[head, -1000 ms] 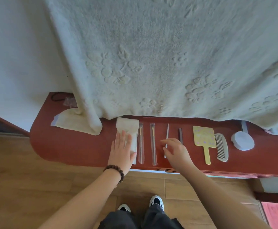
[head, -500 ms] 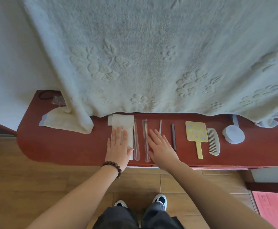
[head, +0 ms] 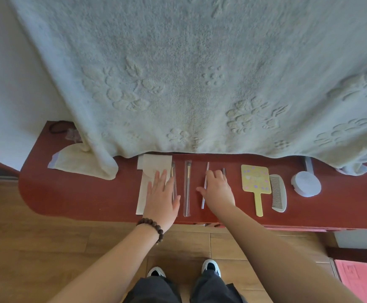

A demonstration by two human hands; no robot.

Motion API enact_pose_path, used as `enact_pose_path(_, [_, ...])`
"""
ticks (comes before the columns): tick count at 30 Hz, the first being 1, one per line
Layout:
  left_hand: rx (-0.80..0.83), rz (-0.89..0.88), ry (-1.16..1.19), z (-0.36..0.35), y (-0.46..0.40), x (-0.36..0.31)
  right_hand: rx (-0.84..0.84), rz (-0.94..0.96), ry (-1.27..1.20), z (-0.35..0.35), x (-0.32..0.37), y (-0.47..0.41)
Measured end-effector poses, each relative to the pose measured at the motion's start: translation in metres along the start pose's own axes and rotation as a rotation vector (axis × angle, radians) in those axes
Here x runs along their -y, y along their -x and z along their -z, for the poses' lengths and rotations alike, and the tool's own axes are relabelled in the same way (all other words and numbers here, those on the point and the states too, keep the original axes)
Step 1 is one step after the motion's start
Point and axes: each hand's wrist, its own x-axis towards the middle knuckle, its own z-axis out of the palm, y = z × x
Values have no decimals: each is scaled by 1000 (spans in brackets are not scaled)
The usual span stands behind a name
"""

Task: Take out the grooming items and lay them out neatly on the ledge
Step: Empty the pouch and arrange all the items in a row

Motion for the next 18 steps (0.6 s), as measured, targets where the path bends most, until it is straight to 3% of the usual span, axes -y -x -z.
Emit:
enact_pose_path(3, [-50, 6, 105, 0, 2, -15, 97, -104, -35, 1, 7, -7])
enact_pose_path(10, [-111, 25, 297, 7, 3, -33, 77, -232, 42, 4, 13, -9])
enact_pose_path(13, [-98, 110, 423, 13, 0, -42, 97, -242, 30, 8, 13, -8])
enact_pose_path(18, [-79, 294, 693, 23, -10, -53, 61, -165, -376, 22, 2, 5])
